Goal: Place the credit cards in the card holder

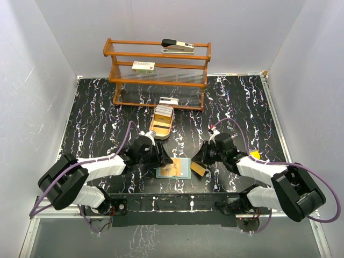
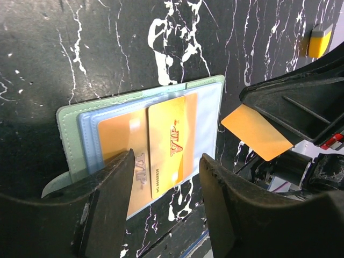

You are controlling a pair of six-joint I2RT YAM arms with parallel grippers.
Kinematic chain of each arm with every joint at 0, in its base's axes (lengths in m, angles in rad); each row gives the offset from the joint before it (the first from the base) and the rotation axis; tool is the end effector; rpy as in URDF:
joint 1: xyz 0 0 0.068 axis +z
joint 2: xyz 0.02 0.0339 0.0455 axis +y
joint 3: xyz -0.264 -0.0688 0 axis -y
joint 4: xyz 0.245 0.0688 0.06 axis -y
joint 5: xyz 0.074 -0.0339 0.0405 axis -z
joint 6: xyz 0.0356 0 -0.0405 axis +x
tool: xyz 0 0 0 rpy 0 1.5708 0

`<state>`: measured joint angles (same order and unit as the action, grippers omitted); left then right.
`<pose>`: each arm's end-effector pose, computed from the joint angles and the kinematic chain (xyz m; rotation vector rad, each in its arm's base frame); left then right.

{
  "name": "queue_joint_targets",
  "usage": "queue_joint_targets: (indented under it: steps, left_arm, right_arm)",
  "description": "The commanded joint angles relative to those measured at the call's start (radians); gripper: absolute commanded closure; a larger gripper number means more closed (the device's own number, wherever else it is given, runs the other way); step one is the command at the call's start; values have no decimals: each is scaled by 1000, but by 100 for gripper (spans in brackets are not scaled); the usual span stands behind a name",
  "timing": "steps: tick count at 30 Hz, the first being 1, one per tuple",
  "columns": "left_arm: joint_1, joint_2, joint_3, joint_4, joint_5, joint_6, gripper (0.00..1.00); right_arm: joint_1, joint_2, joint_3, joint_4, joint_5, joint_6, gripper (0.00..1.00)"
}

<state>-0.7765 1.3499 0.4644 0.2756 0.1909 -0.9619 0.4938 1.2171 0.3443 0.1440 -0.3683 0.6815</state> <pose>0.1757 -0.1821 0.1570 -0.1040 2.4264 -1.1155 0.1806 0.1118 0.1406 0.0262 2.4618 0.9894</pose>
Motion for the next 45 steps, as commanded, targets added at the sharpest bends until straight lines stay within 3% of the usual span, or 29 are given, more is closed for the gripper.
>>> queue_joint_targets:
  steps: [1, 13, 30, 45]
  left_arm:
    - [-4, 14, 11, 72, 52, -4, 49]
    - [-17, 116, 15, 131, 85, -24, 49]
    - [-60, 129, 61, 194, 123, -54, 49]
    - [-64, 23, 166, -220, -22, 30, 46]
  right_arm:
    - [3, -40, 14, 61, -2, 2, 100]
    - [15, 67, -74, 225, -24, 33, 100]
    - [23, 120, -66, 239, -13, 3, 100]
    - [22, 26, 39, 75, 16, -74, 100]
